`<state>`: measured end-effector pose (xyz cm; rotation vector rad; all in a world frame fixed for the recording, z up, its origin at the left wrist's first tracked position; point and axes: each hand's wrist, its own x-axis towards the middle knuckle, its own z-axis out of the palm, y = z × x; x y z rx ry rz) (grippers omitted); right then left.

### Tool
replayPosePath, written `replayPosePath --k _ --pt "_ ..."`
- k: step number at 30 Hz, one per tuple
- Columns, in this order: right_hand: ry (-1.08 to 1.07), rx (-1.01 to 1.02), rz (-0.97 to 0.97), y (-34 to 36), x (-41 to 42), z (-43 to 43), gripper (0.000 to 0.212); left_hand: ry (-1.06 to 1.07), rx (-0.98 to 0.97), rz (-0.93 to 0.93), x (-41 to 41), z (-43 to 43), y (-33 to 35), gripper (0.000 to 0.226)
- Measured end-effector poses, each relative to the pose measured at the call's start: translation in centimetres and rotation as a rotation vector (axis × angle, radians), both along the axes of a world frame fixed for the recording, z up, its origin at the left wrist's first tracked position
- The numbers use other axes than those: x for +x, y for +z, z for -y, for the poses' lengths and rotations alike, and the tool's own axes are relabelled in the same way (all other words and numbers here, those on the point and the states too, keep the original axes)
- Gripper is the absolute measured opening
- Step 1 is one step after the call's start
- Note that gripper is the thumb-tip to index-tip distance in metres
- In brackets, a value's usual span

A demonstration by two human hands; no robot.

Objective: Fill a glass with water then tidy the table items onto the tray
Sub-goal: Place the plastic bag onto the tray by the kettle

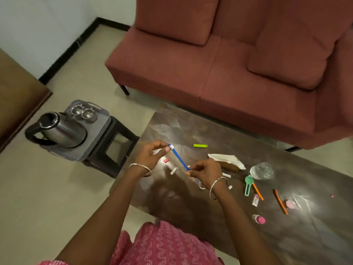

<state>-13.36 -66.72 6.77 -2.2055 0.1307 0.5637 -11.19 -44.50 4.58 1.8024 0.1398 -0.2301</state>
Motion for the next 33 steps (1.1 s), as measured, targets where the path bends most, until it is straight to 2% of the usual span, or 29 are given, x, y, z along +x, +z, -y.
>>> replayPosePath --k 4,7,9,13,18,23,26,30,33 --pt "-0.023 0.037 0.106 4.5 -2.0 2.4 0.013 0.127 -0.097 0.102 -3.2 2.3 4.3 0.003" --pt "-0.048 0.140 0.227 7.4 -2.9 3.5 0.014 0.219 -0.118 0.217 -4.9 4.1 7.1 0.004" --pt "-0.059 0.247 0.322 9.4 -3.6 3.7 0.019 0.230 -0.123 0.286 -6.2 5.3 8.7 0.006" --pt "-0.003 0.335 0.510 12.6 -4.9 2.8 0.026 0.203 -0.111 0.385 -8.6 7.2 11.4 0.009" --pt "0.040 0.428 0.670 14.1 -6.6 1.3 0.007 0.234 -0.078 0.460 -11.0 8.4 13.9 0.017" --pt "0.075 0.330 0.733 14.6 -7.6 0.0 0.006 0.386 -0.031 0.511 -12.7 8.7 14.9 0.009" --pt "0.099 0.197 0.825 14.7 -8.0 -0.4 0.009 0.509 -0.107 0.504 -12.9 7.6 15.9 0.004" --pt "0.109 0.044 0.902 13.8 -7.9 0.8 0.010 0.688 -0.210 0.488 -13.5 4.0 16.3 0.018" --pt "0.119 -0.011 0.897 12.9 -7.8 1.4 0.010 0.775 -0.232 0.434 -14.8 1.9 15.8 0.011"
